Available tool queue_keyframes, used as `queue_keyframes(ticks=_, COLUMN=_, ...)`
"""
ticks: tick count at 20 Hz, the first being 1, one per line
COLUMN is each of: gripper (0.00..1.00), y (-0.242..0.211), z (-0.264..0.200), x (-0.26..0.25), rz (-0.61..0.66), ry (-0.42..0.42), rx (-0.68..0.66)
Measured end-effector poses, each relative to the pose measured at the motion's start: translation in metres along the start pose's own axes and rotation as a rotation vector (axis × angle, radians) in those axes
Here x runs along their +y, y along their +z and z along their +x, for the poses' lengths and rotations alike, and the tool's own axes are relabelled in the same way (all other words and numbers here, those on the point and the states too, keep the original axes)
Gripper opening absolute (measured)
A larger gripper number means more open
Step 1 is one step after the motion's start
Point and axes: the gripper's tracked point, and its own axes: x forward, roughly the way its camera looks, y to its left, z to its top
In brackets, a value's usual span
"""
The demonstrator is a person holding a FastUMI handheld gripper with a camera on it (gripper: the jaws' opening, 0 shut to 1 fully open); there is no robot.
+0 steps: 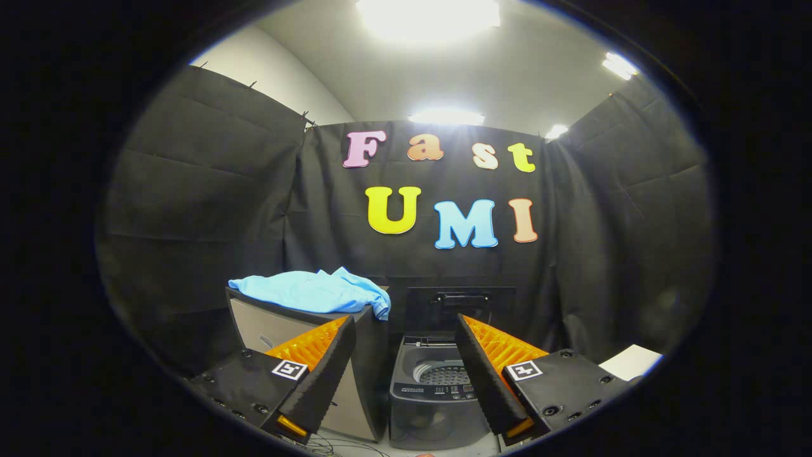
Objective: Put the clothes into the washing machine and then close the washing machine lid.
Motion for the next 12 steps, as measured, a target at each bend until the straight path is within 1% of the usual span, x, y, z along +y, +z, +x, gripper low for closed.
queue_keyframes(ticks=7, gripper=0.98, y=0.008, z=0.061, x=0.013, rz=0.005, ry=0.066, rx=0.013)
queue_keyframes(ticks=10, gripper=0.98, y=0.009, z=0.090, x=0.026, rz=0.017, ry=0.110, rx=0.027)
queue_keyframes(ticks=12, gripper=0.98, y=0.009, z=0.109, x=0.042, rz=0.028, ry=0.164, rx=0.046)
